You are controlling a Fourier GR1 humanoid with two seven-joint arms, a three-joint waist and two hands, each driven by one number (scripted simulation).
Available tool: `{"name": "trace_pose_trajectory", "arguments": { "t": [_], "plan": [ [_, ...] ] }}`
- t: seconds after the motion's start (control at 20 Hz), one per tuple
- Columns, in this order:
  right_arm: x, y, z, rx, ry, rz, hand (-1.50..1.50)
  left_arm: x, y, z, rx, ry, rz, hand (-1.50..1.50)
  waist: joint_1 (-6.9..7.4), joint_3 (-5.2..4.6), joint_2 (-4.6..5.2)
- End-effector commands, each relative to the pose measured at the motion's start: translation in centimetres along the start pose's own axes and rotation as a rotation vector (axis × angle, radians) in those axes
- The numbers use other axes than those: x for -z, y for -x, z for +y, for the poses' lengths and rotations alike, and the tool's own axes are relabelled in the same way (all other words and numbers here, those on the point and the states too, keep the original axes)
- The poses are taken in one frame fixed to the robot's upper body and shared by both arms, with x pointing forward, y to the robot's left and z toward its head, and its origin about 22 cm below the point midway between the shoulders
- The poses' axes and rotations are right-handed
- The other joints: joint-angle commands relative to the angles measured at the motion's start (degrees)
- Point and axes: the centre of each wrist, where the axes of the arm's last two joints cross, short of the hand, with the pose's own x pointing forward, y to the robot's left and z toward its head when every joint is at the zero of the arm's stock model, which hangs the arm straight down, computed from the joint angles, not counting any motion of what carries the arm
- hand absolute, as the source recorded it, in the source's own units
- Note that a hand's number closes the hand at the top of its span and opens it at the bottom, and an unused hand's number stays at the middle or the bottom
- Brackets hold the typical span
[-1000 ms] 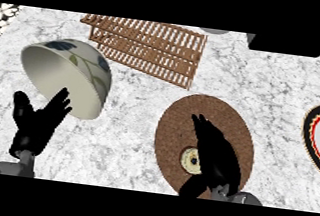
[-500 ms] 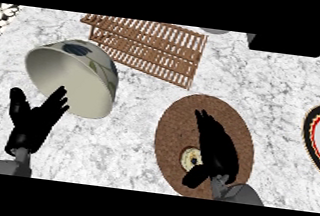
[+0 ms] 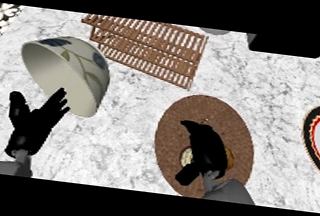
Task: Pick the cupcake from the placemat and place it in the tiered shelf
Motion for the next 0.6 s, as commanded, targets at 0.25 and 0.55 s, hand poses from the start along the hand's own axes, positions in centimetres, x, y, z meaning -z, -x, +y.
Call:
{"name": "trace_pose_trajectory", "arguments": {
  "t": [0.25,0.55],
  "plan": [
    [-0.2,0.2,1.6,-0.048,-0.116,-0.128,1.5,0.5,-1.6,-0.8,0.001,-0.023,0.012,0.0,-0.19,0.02,0.25],
    [-1.9,-2.0,1.0,0.005,-0.009,-0.256,1.5,0.2,-1.6,-0.2,0.009,-0.009,0.025,0.0,-0.24,0.02,0.21]
  ]
}}
